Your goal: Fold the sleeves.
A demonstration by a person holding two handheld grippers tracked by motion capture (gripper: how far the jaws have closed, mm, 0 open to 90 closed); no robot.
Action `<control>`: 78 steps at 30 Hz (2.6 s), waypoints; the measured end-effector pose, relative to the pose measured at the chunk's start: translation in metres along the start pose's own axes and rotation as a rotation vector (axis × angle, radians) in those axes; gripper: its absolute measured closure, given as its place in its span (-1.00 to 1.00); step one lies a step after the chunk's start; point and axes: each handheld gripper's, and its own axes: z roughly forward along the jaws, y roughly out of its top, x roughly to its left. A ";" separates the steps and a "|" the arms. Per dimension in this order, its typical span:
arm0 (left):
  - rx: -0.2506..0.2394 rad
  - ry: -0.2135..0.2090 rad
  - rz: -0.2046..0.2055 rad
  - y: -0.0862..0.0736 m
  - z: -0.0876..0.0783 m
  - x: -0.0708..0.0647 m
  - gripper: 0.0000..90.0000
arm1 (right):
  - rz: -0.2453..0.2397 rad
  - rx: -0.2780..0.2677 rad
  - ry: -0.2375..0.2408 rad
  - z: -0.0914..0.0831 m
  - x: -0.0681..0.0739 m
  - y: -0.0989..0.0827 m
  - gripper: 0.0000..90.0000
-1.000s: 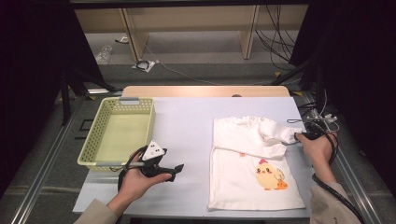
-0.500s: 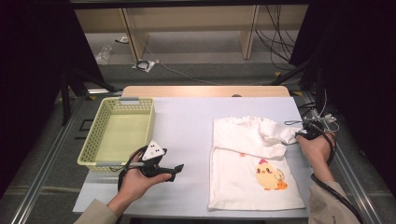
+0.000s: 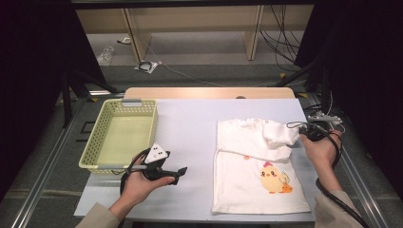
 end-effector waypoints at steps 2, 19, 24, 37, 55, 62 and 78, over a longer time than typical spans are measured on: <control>-0.001 -0.001 0.000 0.000 0.000 0.000 -0.70 | -0.022 -0.025 0.009 -0.006 0.006 0.004 0.97; -0.002 0.000 -0.002 0.000 0.000 0.000 -0.70 | -0.205 -0.152 0.094 -0.030 0.065 0.024 0.96; 0.001 -0.001 0.002 0.000 0.000 0.000 -0.70 | -0.265 -0.165 0.137 -0.034 0.084 0.027 0.96; 0.000 -0.004 -0.004 0.000 0.000 0.001 -0.70 | -0.384 -0.150 0.257 -0.031 0.133 0.024 0.96; -0.002 -0.005 -0.003 0.000 -0.001 0.002 -0.70 | -0.437 -0.056 0.381 -0.008 0.176 0.012 0.95; -0.003 -0.005 -0.009 0.000 0.000 0.001 -0.70 | -0.461 -0.016 0.430 -0.002 0.188 0.002 0.93; -0.005 -0.003 -0.010 0.000 -0.001 0.001 -0.70 | -0.404 -0.060 0.496 -0.016 0.192 0.009 0.69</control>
